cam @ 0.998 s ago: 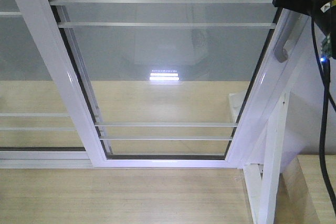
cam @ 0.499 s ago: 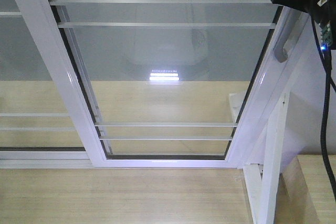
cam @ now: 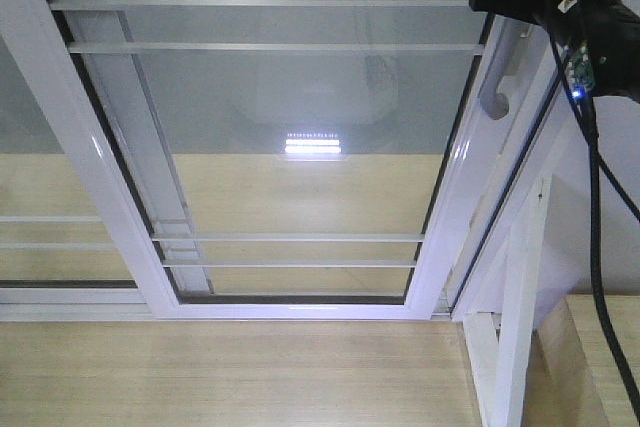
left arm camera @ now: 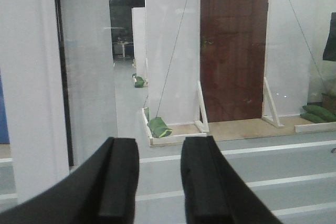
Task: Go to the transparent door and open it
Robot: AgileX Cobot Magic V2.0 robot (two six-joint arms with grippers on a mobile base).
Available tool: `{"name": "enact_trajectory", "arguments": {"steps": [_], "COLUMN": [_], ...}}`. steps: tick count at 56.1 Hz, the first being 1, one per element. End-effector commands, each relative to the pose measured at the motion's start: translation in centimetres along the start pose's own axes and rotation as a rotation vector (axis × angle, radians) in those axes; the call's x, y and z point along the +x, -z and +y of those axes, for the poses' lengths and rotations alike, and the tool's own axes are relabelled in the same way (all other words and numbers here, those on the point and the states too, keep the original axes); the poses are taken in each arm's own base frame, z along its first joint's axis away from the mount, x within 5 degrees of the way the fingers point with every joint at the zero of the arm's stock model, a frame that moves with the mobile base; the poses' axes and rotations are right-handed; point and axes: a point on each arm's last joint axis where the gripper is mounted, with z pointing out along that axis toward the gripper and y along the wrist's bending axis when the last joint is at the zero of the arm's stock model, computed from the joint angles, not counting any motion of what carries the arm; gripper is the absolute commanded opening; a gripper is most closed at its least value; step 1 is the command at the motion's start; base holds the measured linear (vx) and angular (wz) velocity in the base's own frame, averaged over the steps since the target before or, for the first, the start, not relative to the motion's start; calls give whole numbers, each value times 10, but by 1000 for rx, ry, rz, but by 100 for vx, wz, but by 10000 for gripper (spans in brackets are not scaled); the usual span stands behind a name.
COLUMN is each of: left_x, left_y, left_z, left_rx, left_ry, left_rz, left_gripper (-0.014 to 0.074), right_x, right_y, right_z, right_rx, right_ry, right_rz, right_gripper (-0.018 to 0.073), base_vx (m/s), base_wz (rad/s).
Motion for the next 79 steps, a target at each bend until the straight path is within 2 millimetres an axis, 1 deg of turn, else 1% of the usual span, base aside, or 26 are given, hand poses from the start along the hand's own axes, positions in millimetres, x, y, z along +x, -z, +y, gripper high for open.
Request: {"name": "enact_trajectory", "arguments": {"steps": [1,23,30,40,47,57,65,68,69,75,79], "left_x": [-21,-20,-18,-15,-14,-9,-6,-6,-7,-4,2], "left_y": [2,2,1,1,1,1,1,1,1,-2,-8], "left_z": [1,0,0,0,-1,-1,-2,-2,-2,-2,-4], "left_rx": [-7,-5,-2,3,4,13,17,17,17,17,24], "left_ry": [8,8,8,9,9,9,9,9,9,21,41], "left_rz": [-121,-111,-84,-51,-42,16,42,42,41,55,79], "left_gripper": [363,363,363,363,363,363,363,363,363,363,363], "right_x": [-43,-45,-47,-57,-68,-92,-117,-121,-123,-121,-111], "right_y": [17,24,28,39,51,80,115,127,135,164,185], "right_z": [25,66,72,78,75,67,58,55,53,45,40], "right_rx": [-69,-171,-191,-216,-222,-230,-237,-237,-235,-224,-218], "right_ry": [55,66,69,71,72,90,106,104,102,94,90], "right_rz": [-160,-158,-144,-135,-123,-109,-116,-132,-146,-210,-237], "right_gripper": [-9,-9,-9,-9,-9,-9,-9,-9,-8,-6,-6], "base_vx": [0,0,0,0,0,0,0,0,0,0,0], "base_wz": [0,0,0,0,0,0,0,0,0,0,0]}}
